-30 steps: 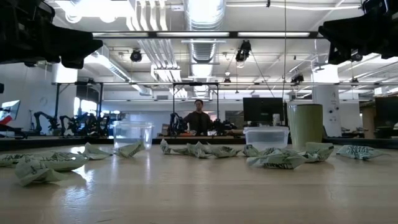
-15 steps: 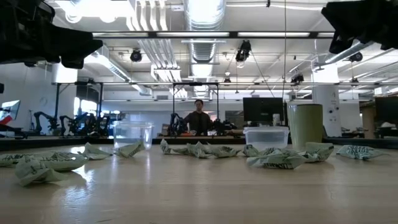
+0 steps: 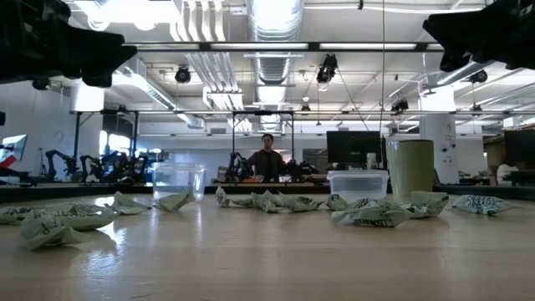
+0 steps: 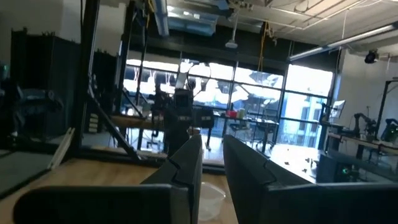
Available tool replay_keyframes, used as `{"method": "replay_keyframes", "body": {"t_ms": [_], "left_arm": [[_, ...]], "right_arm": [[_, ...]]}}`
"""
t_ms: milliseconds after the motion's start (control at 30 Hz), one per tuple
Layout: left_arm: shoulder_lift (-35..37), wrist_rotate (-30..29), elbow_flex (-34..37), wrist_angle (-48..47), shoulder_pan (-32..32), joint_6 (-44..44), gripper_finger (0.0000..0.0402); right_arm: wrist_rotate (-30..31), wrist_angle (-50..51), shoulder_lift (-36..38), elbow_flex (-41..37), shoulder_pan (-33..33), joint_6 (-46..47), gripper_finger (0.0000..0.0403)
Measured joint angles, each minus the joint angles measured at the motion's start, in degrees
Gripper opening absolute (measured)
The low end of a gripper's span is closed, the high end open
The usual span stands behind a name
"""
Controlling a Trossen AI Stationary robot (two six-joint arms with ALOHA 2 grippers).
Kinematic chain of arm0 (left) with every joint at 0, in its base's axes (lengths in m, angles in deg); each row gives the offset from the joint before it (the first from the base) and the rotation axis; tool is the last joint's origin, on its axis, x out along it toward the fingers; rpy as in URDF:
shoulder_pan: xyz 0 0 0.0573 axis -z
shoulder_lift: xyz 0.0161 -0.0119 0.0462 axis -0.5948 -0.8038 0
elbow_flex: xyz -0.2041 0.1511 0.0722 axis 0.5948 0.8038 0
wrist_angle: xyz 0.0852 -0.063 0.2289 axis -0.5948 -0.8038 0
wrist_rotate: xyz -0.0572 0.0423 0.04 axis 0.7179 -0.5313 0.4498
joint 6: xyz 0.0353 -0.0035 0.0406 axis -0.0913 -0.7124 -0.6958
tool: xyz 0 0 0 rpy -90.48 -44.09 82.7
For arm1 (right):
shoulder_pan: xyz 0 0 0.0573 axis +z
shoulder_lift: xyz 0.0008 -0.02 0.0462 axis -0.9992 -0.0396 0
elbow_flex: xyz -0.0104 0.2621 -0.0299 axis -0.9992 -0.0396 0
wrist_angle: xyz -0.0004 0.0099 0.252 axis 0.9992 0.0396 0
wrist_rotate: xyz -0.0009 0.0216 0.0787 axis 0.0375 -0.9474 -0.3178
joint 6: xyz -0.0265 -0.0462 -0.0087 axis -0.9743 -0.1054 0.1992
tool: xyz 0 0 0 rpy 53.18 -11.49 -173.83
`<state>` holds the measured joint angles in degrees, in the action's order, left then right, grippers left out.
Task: Pick and place items into bin
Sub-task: Put the stevia packet into the right transparent bin
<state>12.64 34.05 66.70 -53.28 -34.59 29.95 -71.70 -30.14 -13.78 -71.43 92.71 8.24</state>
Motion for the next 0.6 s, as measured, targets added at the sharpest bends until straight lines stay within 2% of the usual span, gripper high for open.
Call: {"method": "replay_keyframes", "body": {"t_ms": [333, 400, 600], "left_arm": [[0.0, 0.0, 0.0, 1.0, 0.0, 0.5, 0.0187], [0.0, 0.0, 0.0, 1.0, 0.0, 0.6, 0.0187], [-0.5, 0.0, 0.0, 0.6, 0.0, 9.0, 0.0187]], "right_arm": [[-0.2, -1.1, -6.0, 0.0, 0.0, 0.8, 0.0057], [-0.5, -1.2, -7.0, 0.0, 0.0, 3.9, 0.0057], [-0.6, -3.5, -9.1, 0.0, 0.0, 6.3, 0.0057]]}}
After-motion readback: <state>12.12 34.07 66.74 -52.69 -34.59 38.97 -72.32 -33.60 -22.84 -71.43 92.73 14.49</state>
